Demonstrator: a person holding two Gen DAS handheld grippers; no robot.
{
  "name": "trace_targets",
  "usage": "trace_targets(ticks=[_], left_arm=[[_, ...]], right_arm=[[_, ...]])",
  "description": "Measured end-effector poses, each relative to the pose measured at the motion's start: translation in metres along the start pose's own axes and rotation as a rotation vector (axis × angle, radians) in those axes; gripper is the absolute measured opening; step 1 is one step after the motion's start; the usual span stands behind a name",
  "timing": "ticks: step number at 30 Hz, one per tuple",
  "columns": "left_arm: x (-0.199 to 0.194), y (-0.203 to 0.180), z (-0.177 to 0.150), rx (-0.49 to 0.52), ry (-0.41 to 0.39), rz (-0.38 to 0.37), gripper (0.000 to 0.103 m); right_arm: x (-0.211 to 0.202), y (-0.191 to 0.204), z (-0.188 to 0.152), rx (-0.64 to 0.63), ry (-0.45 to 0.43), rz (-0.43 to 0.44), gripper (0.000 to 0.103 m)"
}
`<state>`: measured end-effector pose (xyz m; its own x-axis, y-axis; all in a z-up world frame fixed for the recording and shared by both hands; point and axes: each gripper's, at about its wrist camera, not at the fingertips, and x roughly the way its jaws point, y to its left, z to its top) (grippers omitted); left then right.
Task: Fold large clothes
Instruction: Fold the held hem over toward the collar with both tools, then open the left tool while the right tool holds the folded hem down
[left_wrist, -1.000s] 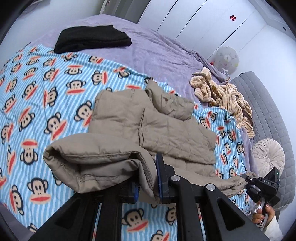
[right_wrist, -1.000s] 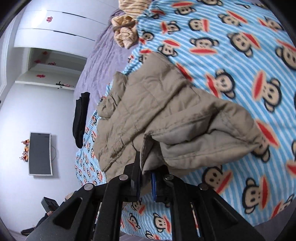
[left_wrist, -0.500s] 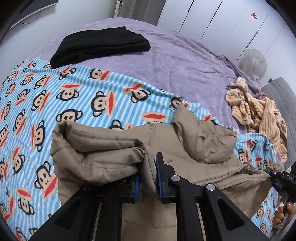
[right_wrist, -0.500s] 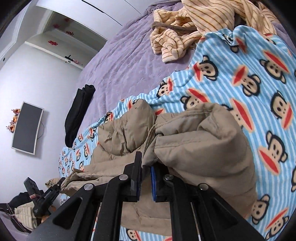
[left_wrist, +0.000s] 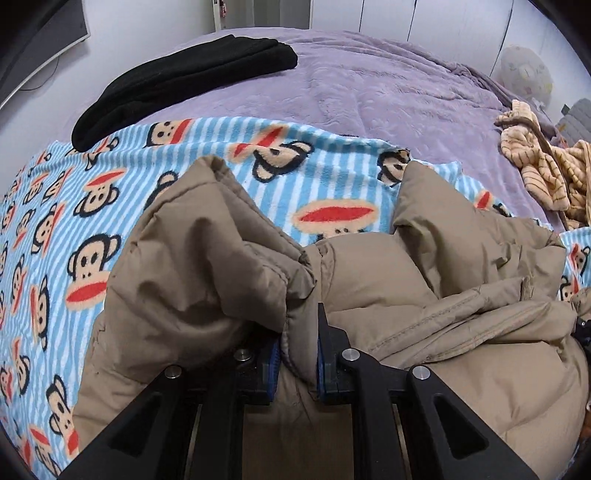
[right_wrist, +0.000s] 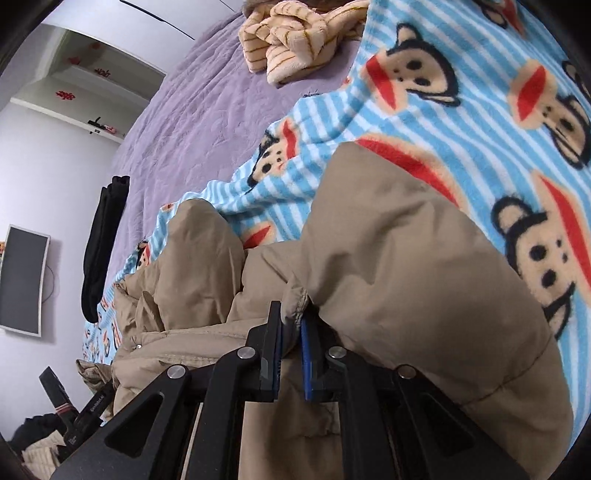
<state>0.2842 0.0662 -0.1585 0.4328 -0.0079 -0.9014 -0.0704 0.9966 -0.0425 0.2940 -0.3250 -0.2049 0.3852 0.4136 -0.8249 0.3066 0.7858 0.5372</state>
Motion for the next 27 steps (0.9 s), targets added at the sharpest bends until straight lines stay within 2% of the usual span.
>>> trace_targets(ticks=[4, 6, 7, 8, 9, 10, 11, 14, 15, 16, 17, 18, 20, 23, 25, 27], left_arm=[[-0.022, 0.011, 0.008, -0.032, 0.002, -0.037, 0.018], [-0.040, 0.019, 0.008, -0.046, -0.035, -0.055, 0.042], [-0.052, 0.021, 0.008, -0.047, -0.077, -0.034, 0.070], [-0.064, 0.023, 0.007, -0.042, -0.130, -0.002, 0.098], [-0.077, 0.025, 0.007, -0.032, -0.184, 0.018, 0.100], [-0.085, 0.023, 0.008, -0.017, -0.201, 0.018, 0.100], [-0.090, 0.022, 0.009, -0.004, -0.196, 0.004, 0.100], [-0.093, 0.013, 0.008, 0.009, -0.141, -0.092, 0.098], [-0.090, 0.006, 0.004, 0.023, -0.115, -0.151, 0.084], [-0.086, -0.002, -0.002, 0.037, -0.084, -0.201, 0.076], [-0.079, -0.013, -0.007, 0.052, -0.050, -0.234, 0.069], [-0.070, -0.024, -0.014, 0.070, -0.029, -0.252, 0.066], [-0.053, -0.045, -0.024, 0.102, -0.024, -0.242, 0.064], [-0.022, -0.067, -0.028, 0.136, -0.059, -0.153, 0.064], [-0.006, -0.069, -0.024, 0.117, -0.069, -0.133, 0.064], [0.006, -0.071, -0.015, 0.109, -0.064, -0.122, 0.064]], right_arm=[[0.001, 0.002, 0.002, -0.007, 0.013, -0.003, 0.010], [-0.004, 0.004, 0.005, 0.010, 0.028, 0.007, 0.010], [-0.010, 0.006, 0.007, 0.006, 0.030, 0.014, 0.013], [-0.016, 0.010, 0.008, -0.011, 0.027, 0.018, 0.022], [-0.021, 0.014, 0.009, -0.033, 0.024, 0.026, 0.034], [-0.027, 0.019, 0.008, -0.055, 0.021, 0.035, 0.066], [-0.033, 0.023, 0.008, -0.073, 0.014, 0.045, 0.083], [-0.049, 0.040, 0.002, -0.127, -0.006, 0.061, 0.081], [-0.053, 0.044, -0.002, -0.138, -0.005, 0.072, 0.077], [-0.054, 0.050, -0.009, -0.157, 0.005, 0.086, 0.053], [-0.050, 0.057, -0.017, -0.186, 0.030, 0.088, 0.024], [-0.043, 0.064, -0.026, -0.217, 0.058, 0.084, 0.019], [-0.023, 0.077, -0.046, -0.298, 0.114, 0.079, 0.017], [0.011, 0.091, -0.067, -0.416, 0.126, 0.002, 0.017], [0.028, 0.092, -0.066, -0.446, 0.099, -0.039, 0.013], [0.043, 0.087, -0.058, -0.420, 0.093, -0.036, 0.011]])
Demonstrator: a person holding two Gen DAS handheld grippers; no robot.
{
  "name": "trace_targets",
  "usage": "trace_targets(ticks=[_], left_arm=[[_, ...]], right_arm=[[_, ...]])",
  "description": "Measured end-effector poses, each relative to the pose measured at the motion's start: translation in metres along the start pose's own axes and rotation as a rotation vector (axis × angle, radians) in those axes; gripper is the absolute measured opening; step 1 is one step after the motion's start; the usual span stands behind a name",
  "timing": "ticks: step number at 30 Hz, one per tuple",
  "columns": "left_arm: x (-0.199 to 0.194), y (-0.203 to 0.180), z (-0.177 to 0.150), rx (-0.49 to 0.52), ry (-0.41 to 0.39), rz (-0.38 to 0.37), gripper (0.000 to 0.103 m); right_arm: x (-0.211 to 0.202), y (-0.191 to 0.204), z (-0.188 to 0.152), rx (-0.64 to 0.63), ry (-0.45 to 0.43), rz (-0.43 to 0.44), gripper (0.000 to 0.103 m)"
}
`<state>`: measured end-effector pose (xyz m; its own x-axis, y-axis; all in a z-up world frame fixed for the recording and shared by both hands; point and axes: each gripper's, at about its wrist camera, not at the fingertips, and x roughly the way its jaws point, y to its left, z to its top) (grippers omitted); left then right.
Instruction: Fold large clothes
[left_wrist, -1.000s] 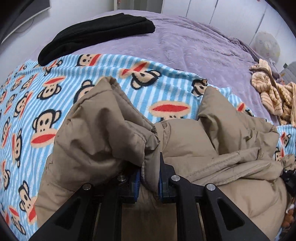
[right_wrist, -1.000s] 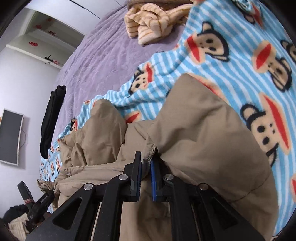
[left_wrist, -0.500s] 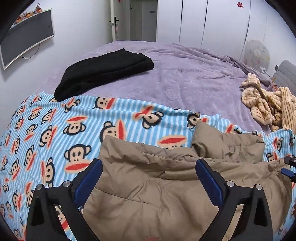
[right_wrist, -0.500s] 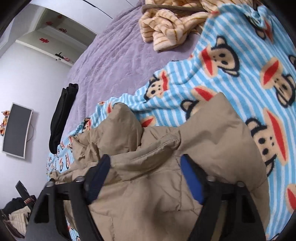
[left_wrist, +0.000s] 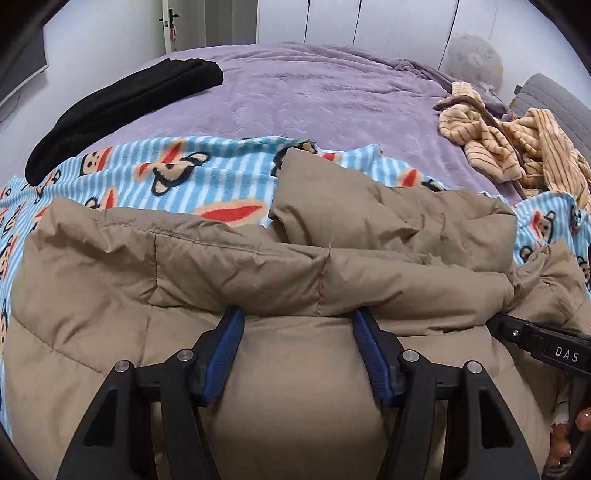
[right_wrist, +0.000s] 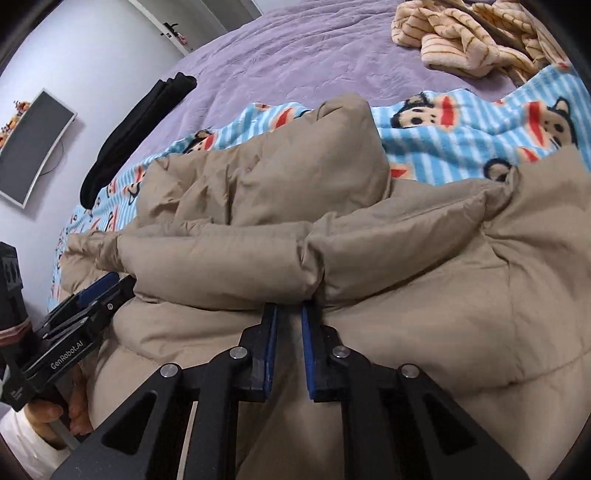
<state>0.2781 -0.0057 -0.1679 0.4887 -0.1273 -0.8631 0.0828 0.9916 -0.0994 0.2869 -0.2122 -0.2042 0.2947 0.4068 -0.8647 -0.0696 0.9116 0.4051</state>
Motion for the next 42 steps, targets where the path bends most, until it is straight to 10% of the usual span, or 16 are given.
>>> trace_targets(ticks=[7, 12, 16, 26, 33, 38, 42], left_arm=[[-0.013, 0.041, 0.021, 0.057, -0.021, 0.130, 0.064], [0.001, 0.118, 0.020, -0.061, 0.011, 0.204, 0.067], [0.025, 0.116, 0.019, -0.040, 0.020, 0.227, 0.072], [0.016, 0.119, 0.027, -0.088, 0.056, 0.256, 0.077], [-0.037, 0.105, 0.001, -0.039, 0.086, 0.239, 0.077], [-0.068, 0.100, -0.027, -0.082, 0.119, 0.196, 0.077], [-0.086, 0.091, -0.054, -0.088, 0.142, 0.175, 0.077]], right_arm=[[0.003, -0.017, 0.021, -0.003, 0.037, 0.009, 0.003], [-0.044, -0.070, 0.030, 0.004, -0.038, -0.183, 0.003], [-0.040, -0.127, 0.027, 0.218, -0.054, -0.075, 0.000], [-0.017, -0.115, 0.041, 0.187, -0.056, -0.160, 0.000], [-0.068, -0.095, 0.013, 0.243, -0.074, -0.114, 0.011], [-0.099, -0.082, -0.030, 0.287, -0.100, -0.079, 0.044], [-0.112, -0.069, -0.064, 0.293, -0.088, -0.068, 0.044]])
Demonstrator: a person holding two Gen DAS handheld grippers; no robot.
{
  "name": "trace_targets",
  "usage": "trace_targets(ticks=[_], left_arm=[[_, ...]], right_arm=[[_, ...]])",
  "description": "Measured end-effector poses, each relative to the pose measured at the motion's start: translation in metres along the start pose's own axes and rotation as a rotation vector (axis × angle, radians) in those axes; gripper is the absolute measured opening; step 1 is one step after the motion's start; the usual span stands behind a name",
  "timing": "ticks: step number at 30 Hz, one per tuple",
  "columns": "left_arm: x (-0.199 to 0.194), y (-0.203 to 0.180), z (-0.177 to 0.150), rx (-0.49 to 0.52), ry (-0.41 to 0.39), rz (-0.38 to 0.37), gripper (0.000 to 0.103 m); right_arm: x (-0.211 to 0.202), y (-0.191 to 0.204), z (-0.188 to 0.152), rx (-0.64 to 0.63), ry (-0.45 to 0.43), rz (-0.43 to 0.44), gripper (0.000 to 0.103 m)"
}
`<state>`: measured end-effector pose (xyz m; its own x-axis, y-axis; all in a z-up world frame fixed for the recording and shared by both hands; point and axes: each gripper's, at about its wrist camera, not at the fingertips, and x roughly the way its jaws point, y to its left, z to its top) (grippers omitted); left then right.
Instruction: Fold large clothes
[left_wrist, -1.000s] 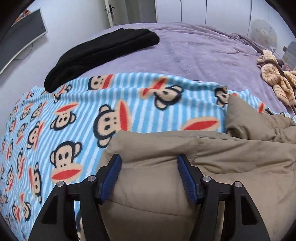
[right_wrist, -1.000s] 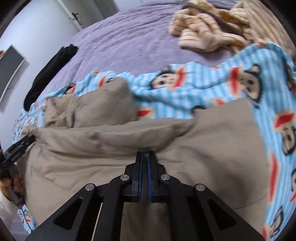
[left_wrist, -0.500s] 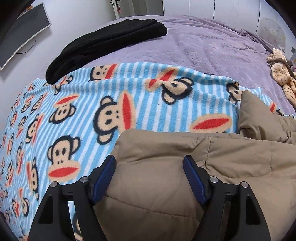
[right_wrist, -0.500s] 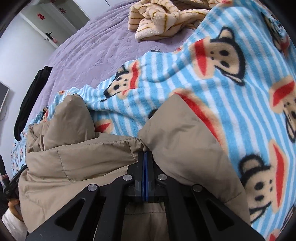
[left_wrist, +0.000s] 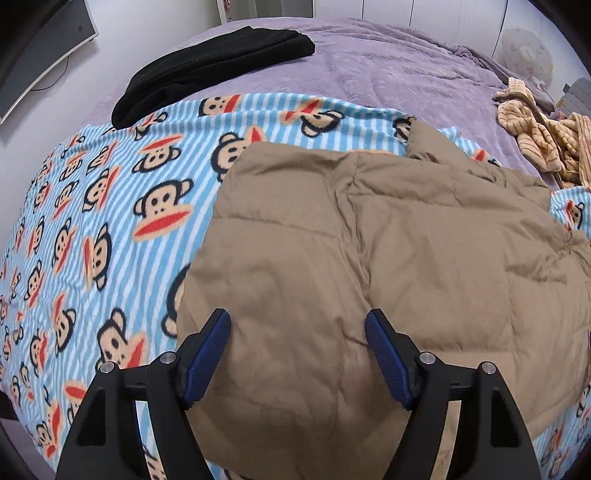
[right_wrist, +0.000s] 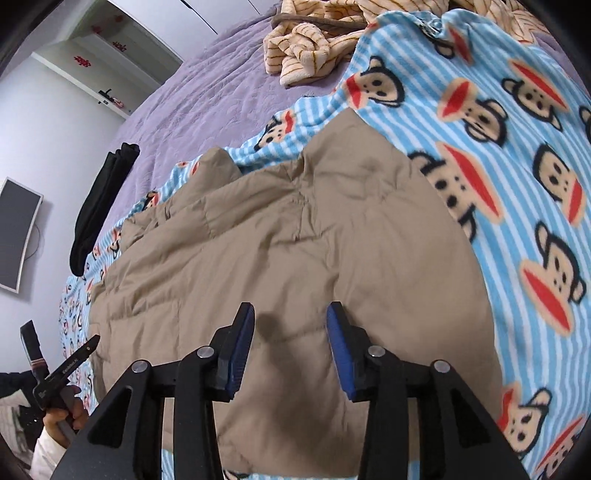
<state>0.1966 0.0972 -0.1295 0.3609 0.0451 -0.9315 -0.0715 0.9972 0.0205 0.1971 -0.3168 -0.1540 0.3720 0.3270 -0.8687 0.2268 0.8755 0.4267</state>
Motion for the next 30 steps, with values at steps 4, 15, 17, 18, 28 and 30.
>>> trace_targets(ticks=[4, 15, 17, 18, 28, 30], left_arm=[[-0.009, 0.001, -0.028, 0.005, 0.024, -0.005, 0.100], [-0.027, 0.017, -0.082, -0.041, 0.081, -0.032, 0.102], [-0.027, 0.017, -0.087, -0.040, 0.091, -0.039, 0.102], [-0.027, 0.017, -0.089, -0.039, 0.097, -0.044, 0.102], [-0.022, 0.015, -0.093, -0.044, 0.120, -0.061, 0.102], [-0.019, 0.016, -0.094, -0.048, 0.126, -0.062, 0.102]], right_arm=[[-0.012, -0.005, -0.036, 0.032, 0.027, 0.012, 0.047], [-0.036, -0.026, -0.104, 0.154, 0.071, 0.020, 0.060], [-0.037, -0.028, -0.113, 0.175, 0.080, 0.022, 0.061], [-0.037, -0.029, -0.117, 0.185, 0.084, 0.025, 0.063], [-0.023, -0.038, -0.129, 0.313, 0.096, 0.106, 0.084], [-0.020, -0.038, -0.129, 0.321, 0.091, 0.127, 0.084]])
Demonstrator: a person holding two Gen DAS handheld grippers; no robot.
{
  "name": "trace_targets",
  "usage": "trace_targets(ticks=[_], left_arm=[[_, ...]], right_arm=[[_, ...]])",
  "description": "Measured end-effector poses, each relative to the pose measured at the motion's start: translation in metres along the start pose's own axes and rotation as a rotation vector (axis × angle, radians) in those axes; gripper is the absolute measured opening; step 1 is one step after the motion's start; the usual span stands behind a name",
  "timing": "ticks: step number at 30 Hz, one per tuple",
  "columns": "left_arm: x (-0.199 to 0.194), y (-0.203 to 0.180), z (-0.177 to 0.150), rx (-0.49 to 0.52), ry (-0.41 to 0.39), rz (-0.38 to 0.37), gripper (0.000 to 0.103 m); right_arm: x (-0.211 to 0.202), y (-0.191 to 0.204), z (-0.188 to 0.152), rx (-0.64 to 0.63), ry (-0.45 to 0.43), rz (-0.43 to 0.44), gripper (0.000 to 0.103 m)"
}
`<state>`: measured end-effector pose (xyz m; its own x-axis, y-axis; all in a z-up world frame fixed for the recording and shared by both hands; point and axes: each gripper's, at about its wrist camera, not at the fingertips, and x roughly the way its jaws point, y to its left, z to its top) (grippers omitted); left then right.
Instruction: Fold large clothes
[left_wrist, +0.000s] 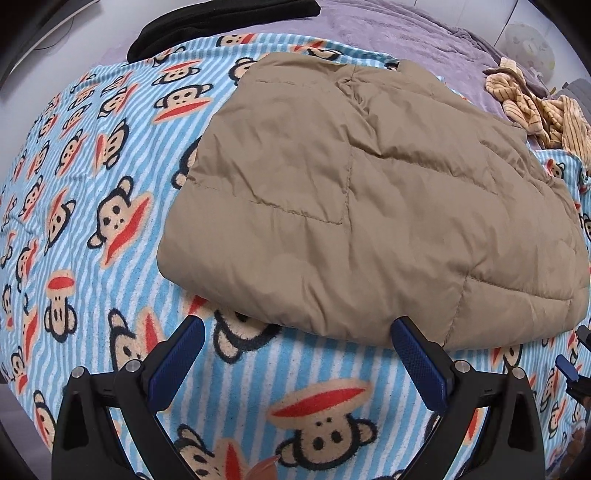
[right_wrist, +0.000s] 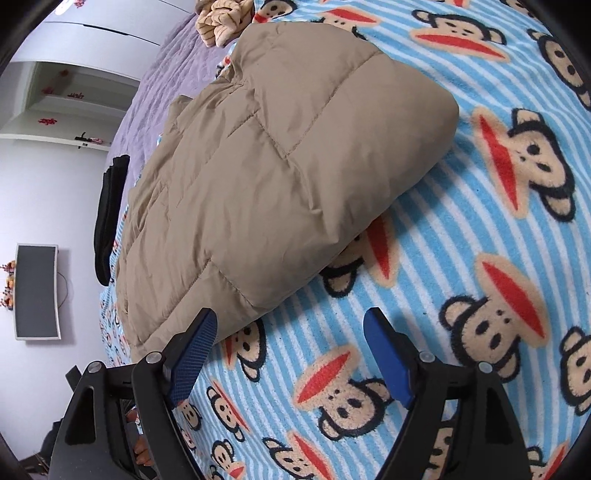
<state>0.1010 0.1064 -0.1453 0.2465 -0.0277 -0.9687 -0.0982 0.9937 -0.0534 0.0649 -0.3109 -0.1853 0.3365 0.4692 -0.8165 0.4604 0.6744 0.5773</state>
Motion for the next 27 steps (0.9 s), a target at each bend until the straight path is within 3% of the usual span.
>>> trace_targets(ticks=[2, 5, 11, 17, 19, 23, 27], left_arm=[[0.002, 0.001, -0.001, -0.003, -0.001, 0.006, 0.102], [0.003, 0.004, -0.001, -0.018, 0.000, -0.005, 0.102], [0.006, 0.021, 0.001, -0.116, 0.028, -0.115, 0.102], [0.013, 0.035, 0.001, -0.187, 0.038, -0.096, 0.101], [0.015, 0.040, 0.000, -0.209, 0.049, -0.169, 0.101], [0.022, 0.053, -0.003, -0.301, 0.055, -0.409, 0.101], [0.039, 0.055, 0.000, -0.354, 0.070, -0.516, 0.101]], right_arm=[[0.003, -0.001, 0.001, 0.001, 0.006, 0.012, 0.085], [0.007, -0.004, 0.002, 0.019, 0.011, 0.032, 0.103], [0.009, -0.005, 0.004, 0.033, 0.007, 0.043, 0.103], [0.009, -0.006, 0.012, 0.036, 0.024, 0.062, 0.103], [0.010, -0.007, 0.014, 0.044, 0.030, 0.072, 0.103], [0.010, -0.012, 0.021, 0.058, 0.028, 0.111, 0.103], [0.012, -0.018, 0.032, 0.096, 0.020, 0.162, 0.103]])
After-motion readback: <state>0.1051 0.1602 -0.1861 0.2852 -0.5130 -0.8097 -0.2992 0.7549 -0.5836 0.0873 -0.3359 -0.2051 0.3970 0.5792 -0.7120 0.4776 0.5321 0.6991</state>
